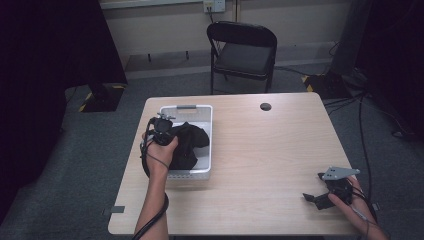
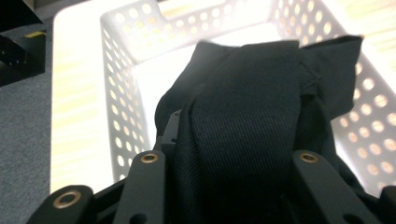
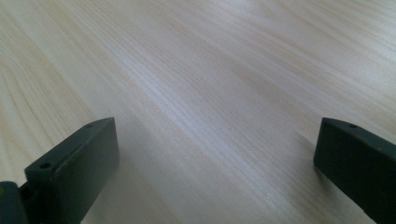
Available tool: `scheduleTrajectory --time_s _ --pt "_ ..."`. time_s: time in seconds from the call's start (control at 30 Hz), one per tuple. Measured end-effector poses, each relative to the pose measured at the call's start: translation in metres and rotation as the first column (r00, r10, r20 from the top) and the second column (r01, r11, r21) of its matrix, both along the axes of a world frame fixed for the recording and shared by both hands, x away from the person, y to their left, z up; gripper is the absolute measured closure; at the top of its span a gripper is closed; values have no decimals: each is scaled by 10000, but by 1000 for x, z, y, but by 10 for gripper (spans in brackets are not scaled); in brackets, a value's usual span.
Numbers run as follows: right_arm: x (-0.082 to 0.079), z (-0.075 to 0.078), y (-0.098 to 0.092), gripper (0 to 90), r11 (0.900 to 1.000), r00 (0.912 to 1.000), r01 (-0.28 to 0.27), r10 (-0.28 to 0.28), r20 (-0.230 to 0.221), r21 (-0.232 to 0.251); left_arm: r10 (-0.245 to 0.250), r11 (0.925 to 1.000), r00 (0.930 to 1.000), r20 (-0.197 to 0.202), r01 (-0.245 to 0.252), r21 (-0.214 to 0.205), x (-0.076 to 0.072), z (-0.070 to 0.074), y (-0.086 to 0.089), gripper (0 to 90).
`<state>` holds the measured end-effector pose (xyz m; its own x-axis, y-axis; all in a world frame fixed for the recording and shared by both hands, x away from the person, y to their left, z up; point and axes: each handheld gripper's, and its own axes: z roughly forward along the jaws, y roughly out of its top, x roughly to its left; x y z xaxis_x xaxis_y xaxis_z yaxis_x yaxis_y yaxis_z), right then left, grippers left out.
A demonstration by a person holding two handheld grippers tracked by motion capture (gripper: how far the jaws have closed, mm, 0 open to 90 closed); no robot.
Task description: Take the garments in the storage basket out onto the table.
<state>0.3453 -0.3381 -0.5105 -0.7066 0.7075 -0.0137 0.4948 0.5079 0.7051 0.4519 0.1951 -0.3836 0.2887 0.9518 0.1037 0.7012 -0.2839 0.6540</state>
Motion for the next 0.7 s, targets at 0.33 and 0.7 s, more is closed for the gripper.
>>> scheduleTrajectory --time_s 0.33,0.7 --pt "0 0 0 0 10000 10000 4 -4 -6 3 168 9998 9991 381 -163 -123 -5 25 5 642" --pt "0 0 0 0 10000 10000 -1 1 0 -1 179 9997 9977 651 -170 -147 -8 46 9 648"
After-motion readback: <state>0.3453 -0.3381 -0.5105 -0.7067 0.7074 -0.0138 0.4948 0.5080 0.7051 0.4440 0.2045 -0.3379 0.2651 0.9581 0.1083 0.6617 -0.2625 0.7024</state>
